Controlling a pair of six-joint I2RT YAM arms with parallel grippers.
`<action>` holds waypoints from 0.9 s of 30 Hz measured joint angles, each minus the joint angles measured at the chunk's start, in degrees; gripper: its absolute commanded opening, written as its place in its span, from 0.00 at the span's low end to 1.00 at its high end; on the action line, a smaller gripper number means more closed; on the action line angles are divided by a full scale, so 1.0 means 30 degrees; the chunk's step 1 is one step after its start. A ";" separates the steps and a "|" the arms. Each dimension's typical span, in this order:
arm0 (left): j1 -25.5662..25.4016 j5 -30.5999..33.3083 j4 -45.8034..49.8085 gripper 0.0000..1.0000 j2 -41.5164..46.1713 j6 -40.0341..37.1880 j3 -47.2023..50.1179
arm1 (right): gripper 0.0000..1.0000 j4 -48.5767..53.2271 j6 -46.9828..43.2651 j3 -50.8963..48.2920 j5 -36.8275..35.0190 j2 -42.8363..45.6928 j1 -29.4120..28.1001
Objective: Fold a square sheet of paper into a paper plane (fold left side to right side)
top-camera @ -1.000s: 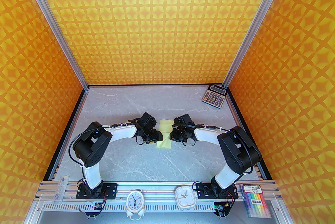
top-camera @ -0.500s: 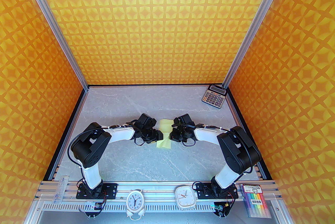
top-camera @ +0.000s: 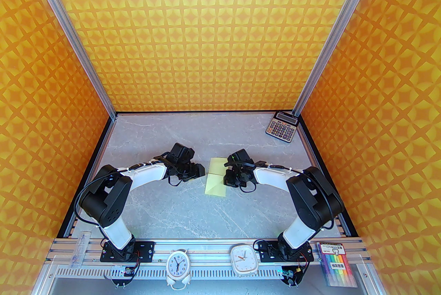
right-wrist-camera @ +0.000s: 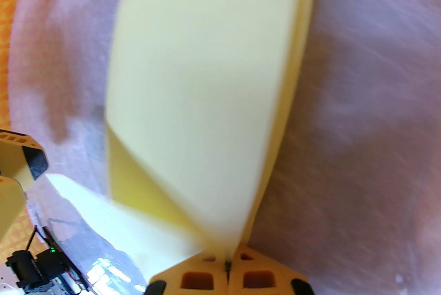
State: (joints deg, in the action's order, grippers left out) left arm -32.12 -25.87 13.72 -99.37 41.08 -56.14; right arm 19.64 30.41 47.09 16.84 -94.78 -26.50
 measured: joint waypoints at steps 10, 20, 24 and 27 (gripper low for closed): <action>-0.0576 -0.0291 -0.0423 0.55 -0.0372 0.0007 0.0000 | 0.06 0.1122 0.0131 -0.0007 -0.0255 0.1297 0.0095; -0.0903 -0.0736 -0.1188 0.55 -0.2157 0.0022 -0.0583 | 0.05 -0.0590 0.0342 -0.0036 0.0984 -0.0328 0.0066; -0.0903 -0.0874 -0.1559 0.55 -0.2280 0.0095 -0.0663 | 0.05 -0.1027 0.0342 0.0175 0.1253 -0.0670 -0.0313; -0.0903 -0.0889 -0.1661 0.55 -0.2295 0.0095 -0.0685 | 0.05 -0.1151 0.0342 0.0415 0.1399 -0.0933 -0.0634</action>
State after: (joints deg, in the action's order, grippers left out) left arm -34.83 -28.53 8.73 -106.26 41.36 -58.19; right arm 16.19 31.44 48.34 21.04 -97.58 -28.40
